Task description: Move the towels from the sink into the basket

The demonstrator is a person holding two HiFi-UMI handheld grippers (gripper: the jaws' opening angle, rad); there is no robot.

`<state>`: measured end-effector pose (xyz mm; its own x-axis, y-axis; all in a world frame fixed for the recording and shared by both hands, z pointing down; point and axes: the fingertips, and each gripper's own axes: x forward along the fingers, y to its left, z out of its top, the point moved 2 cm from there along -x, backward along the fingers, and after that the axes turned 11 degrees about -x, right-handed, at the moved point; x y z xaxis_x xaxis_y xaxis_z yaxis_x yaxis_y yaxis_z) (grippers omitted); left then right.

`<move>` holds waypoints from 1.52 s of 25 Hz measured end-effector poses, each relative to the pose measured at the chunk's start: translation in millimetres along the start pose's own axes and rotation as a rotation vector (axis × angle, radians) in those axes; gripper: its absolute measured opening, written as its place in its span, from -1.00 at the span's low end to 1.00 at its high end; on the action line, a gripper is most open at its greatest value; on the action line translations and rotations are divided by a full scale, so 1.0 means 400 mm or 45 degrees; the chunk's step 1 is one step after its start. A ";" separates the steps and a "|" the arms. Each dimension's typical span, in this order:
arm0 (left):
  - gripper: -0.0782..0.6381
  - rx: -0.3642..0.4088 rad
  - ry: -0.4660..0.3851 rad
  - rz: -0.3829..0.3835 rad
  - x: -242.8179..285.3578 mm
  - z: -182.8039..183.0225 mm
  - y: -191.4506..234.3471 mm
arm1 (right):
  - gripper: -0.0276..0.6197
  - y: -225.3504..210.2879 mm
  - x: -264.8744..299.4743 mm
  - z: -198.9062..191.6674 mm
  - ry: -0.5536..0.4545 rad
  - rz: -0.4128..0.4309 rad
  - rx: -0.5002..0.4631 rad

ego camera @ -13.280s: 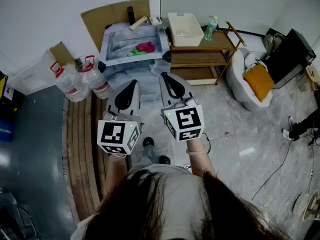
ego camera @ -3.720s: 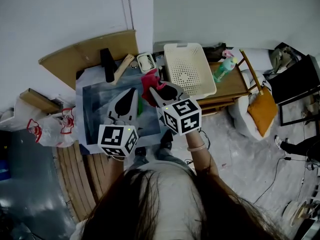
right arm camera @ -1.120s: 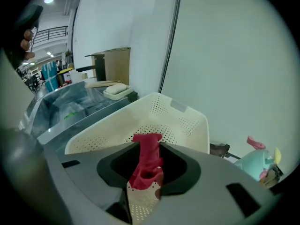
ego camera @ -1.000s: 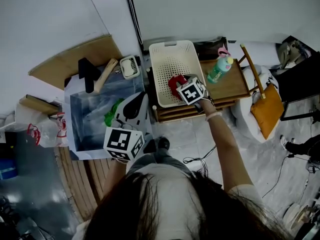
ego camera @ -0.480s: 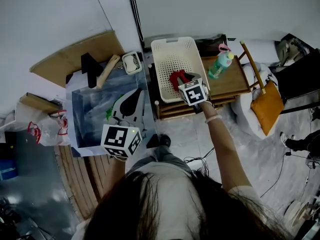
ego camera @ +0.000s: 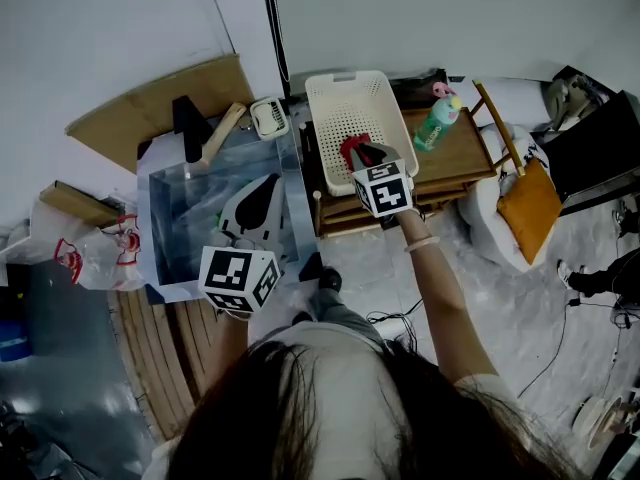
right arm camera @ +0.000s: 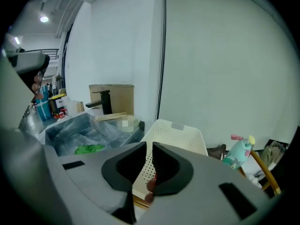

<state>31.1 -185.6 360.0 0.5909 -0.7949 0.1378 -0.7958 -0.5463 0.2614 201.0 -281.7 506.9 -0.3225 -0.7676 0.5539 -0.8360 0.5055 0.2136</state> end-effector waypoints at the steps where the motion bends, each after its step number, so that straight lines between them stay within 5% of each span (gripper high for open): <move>1: -0.76 0.001 -0.003 0.000 -0.012 0.000 -0.001 | -0.74 0.010 -0.011 0.007 -0.012 -0.009 -0.004; 38: -0.76 0.042 -0.112 0.001 -0.463 -0.009 0.001 | -0.83 0.390 -0.328 0.142 -0.292 -0.176 -0.037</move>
<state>-78.1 -37.5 338.0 0.5775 -0.8147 0.0530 -0.8010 -0.5529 0.2296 87.6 -124.5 421.7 -0.3009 -0.8978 0.3214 -0.8670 0.3980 0.2999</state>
